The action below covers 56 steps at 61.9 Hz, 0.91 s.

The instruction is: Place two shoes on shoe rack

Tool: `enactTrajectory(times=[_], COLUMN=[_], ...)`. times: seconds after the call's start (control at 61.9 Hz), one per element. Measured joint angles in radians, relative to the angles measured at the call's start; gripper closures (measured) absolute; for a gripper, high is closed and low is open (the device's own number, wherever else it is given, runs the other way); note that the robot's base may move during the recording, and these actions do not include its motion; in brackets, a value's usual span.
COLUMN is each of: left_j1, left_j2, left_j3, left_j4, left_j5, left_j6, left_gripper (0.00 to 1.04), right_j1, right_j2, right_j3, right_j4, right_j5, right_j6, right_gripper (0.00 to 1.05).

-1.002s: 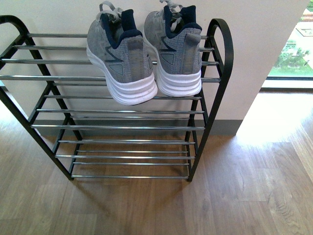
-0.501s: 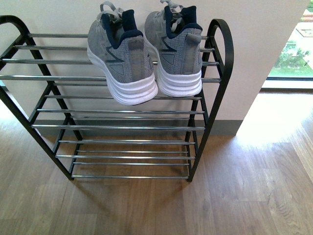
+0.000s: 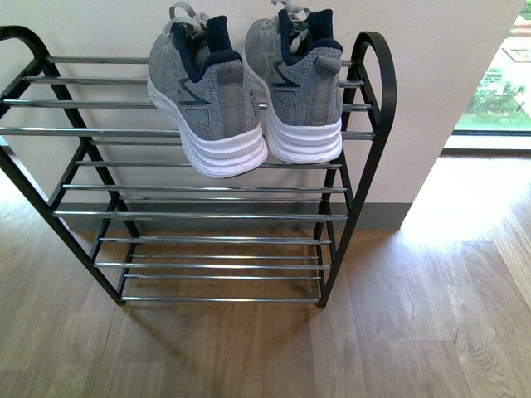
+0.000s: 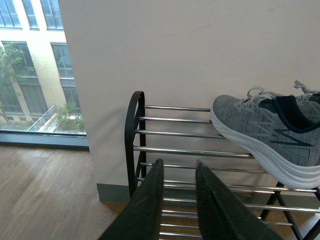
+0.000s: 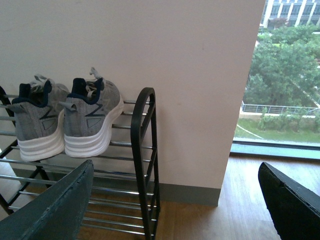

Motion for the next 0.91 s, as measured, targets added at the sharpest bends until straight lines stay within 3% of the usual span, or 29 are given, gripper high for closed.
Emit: enactTrajectory(times=[0.388,0.905], left_j1=[0.000,0.000], left_j2=[0.000,0.000], left_j3=[0.000,0.000], left_j4=[0.000,0.000], left_j5=[0.000,0.000], left_j6=[0.001,0.002], left_gripper=[0.08,0.09], right_j1=[0.000,0.000], right_j2=[0.000,0.000], right_j3=[0.000,0.000], right_j4=[0.000,0.000], right_j5=[0.000,0.000], right_j6=[0.000,0.000], right_gripper=[0.09,0.09])
